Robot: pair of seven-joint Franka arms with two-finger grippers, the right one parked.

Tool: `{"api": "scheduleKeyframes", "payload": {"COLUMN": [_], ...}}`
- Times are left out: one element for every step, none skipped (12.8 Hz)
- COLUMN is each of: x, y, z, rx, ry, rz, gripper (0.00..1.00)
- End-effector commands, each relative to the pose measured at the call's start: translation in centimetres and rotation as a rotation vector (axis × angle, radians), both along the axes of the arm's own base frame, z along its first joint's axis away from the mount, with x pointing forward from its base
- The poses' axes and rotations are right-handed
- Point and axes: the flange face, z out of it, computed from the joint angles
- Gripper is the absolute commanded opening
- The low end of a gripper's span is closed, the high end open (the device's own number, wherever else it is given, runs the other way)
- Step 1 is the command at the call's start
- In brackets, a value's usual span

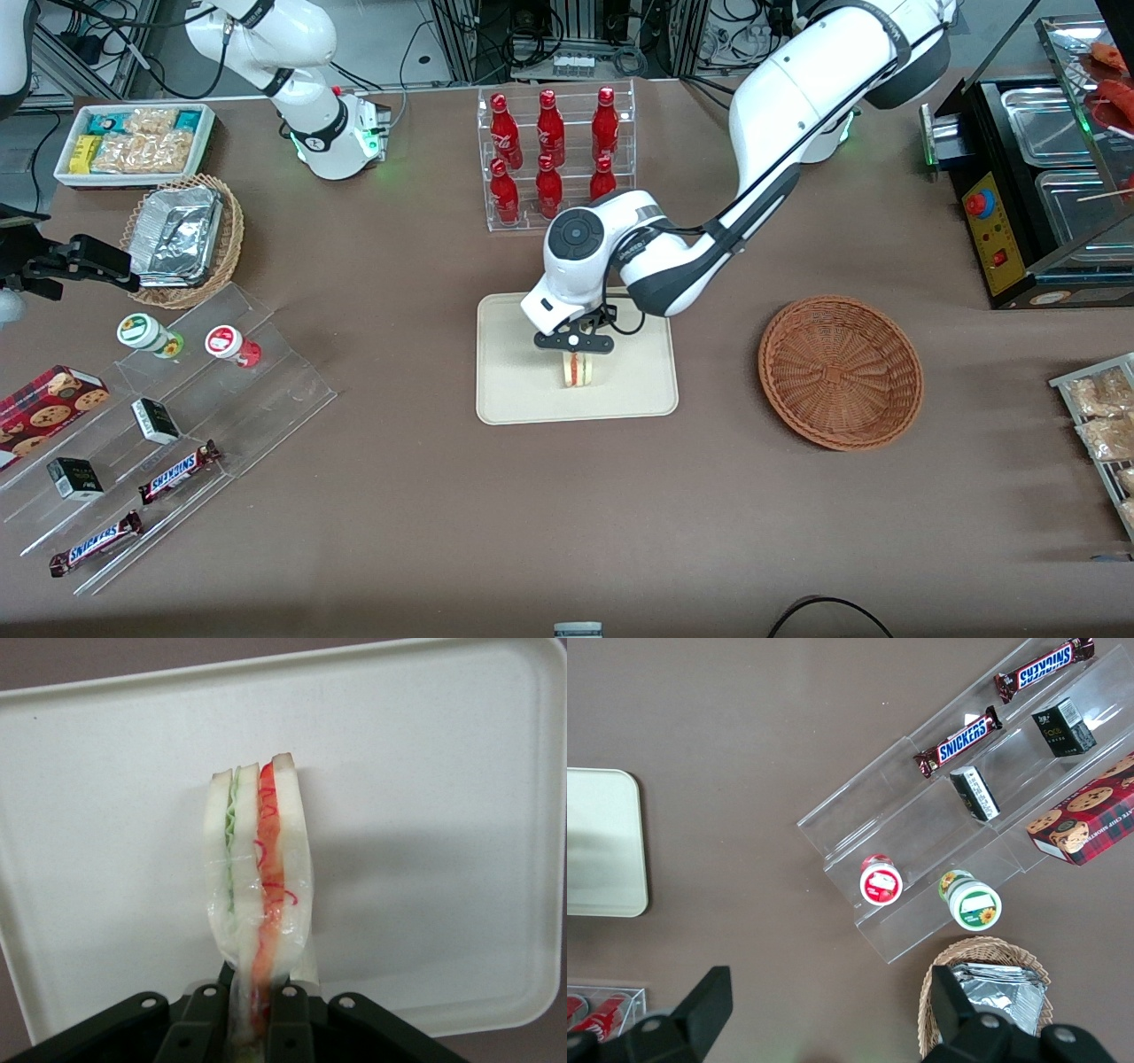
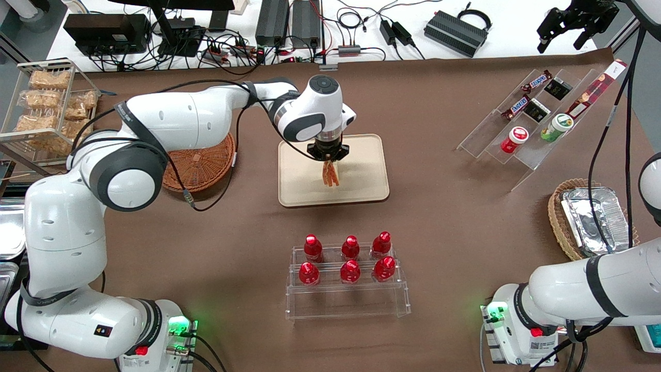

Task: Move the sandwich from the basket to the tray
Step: 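Lower the sandwich onto the tray and open the left gripper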

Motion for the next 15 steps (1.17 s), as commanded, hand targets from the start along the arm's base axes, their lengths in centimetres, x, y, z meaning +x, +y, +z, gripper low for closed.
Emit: {"api": "scheduleKeyframes", "payload": {"x": [0.3, 0.2, 0.2, 0.3, 0.6, 1.2, 2.4, 3.2, 3.3, 3.3, 3.8, 4.5, 4.7, 5.1, 6.1], "y": [-0.7, -0.7, -0.7, -0.6, -0.4, 0.1, 0.3, 0.9, 1.6, 2.2, 3.3, 4.8, 5.9, 7.5, 9.8], "z": [-0.7, -1.3, -1.5, -1.2, -0.7, -0.2, 1.5, 3.2, 5.4, 7.8, 10.3, 12.2, 13.9, 15.8, 17.6], "rx": [0.001, 0.004, 0.004, 0.006, 0.003, -0.002, -0.014, -0.006, 0.029, 0.058, 0.07, 0.082, 0.104, 0.115, 0.105], "ry": [-0.015, -0.007, -0.002, -0.007, -0.013, -0.017, -0.04, -0.055, -0.062, -0.08, -0.106, -0.124, -0.131, -0.117, -0.096], "rz": [0.012, 0.012, 0.009, -0.001, 0.015, 0.028, 0.048, 0.064, 0.082, 0.114, 0.155, 0.187, 0.207, 0.243, 0.288], "gripper": [0.0, 0.14, 0.65, 1.0, 1.0, 1.0, 1.0, 1.0, 1.0, 1.0, 1.0, 1.0, 1.0, 1.0, 1.0]}}
